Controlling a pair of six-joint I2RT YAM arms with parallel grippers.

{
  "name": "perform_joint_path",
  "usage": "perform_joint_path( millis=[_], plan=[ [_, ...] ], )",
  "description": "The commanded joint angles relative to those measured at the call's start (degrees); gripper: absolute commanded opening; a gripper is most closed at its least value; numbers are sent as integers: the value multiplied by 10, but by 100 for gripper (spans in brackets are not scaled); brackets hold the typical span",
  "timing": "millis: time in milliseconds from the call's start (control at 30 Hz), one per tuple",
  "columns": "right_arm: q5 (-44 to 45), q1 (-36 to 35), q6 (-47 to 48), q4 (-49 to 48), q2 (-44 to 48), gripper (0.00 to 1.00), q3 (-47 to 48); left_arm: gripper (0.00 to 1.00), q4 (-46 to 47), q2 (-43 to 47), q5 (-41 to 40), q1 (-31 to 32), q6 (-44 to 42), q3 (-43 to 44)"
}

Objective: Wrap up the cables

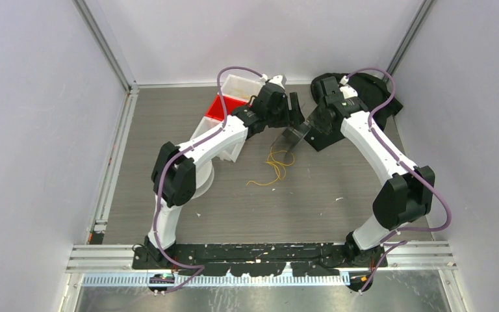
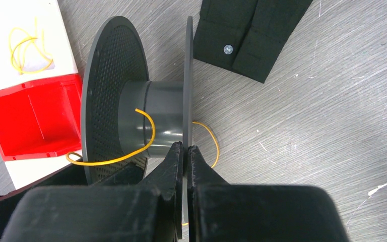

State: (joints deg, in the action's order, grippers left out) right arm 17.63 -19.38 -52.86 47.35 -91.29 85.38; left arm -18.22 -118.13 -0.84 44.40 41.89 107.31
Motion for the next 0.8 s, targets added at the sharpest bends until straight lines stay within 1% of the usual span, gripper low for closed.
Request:
perform_joint_path(
  millis=[0, 100, 200, 267, 367, 633, 767],
  plan=[
    [-4, -3, -1, -9, 4, 1, 20, 71, 25, 69, 14, -2, -20, -19],
    [-3, -3, 1, -9, 5, 1, 22, 71, 6, 88, 44, -3, -41, -27],
    [-1, -3, 2, -9, 5, 0, 23, 71, -10, 108, 55, -4, -55, -36],
    [-1, -3, 1, -10, 4, 1, 23, 72, -11, 121, 47, -5, -51, -40],
    [-1, -3, 1, -11, -1, 1, 25, 73, -7, 123, 15, -6, -25, -41],
    [-2, -3, 1, -7, -5, 1, 35, 73, -72, 49, 13, -6, 22, 67],
    [-1, -3, 2, -6, -4, 1, 34, 73, -83, 23, 4, -6, 30, 98]
  ],
)
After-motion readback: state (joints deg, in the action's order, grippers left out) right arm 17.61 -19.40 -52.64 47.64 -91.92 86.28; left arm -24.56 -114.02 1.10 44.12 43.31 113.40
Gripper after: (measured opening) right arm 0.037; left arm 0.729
